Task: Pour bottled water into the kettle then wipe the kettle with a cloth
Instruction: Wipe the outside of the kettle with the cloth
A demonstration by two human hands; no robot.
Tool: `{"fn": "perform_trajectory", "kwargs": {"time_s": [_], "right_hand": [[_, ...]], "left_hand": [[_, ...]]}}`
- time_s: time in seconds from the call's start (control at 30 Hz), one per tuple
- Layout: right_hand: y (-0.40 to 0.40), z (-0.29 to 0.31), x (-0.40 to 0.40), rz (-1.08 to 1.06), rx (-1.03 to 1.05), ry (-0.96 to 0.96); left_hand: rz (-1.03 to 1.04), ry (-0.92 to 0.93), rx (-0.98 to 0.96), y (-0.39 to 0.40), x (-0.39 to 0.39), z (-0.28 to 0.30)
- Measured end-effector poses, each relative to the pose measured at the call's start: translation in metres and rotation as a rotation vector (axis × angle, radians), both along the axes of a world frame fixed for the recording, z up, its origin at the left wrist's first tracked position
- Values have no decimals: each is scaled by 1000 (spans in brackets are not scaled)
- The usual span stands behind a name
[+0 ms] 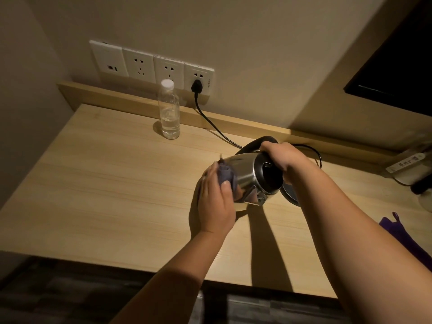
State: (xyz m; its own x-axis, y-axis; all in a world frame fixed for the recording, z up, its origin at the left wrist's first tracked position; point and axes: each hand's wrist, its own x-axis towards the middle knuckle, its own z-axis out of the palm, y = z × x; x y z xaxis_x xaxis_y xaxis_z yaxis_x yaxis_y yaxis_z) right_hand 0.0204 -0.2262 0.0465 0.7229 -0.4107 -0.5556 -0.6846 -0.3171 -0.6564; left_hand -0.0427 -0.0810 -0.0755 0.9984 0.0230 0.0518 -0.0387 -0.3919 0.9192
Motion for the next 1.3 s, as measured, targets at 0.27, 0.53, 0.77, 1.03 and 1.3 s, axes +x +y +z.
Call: {"fn": "perform_trajectory", "kwargs": {"time_s": [0.27, 0.53, 0.77, 1.03, 1.3], "right_hand": [[0, 0, -2, 5, -35, -23], [15, -3, -8, 245, -293, -68], [6, -4, -15, 249, -265, -91], [2, 0, -19, 261, -241, -110], [12, -4, -15, 268, -290, -108]], "left_hand": [[-213, 46, 25, 7, 40, 37], [-308, 312, -95, 11, 45, 28], [-328, 307, -186, 9, 48, 17], [-372, 184, -146, 7, 38, 24], [-217, 409, -20, 20, 50, -19]]}}
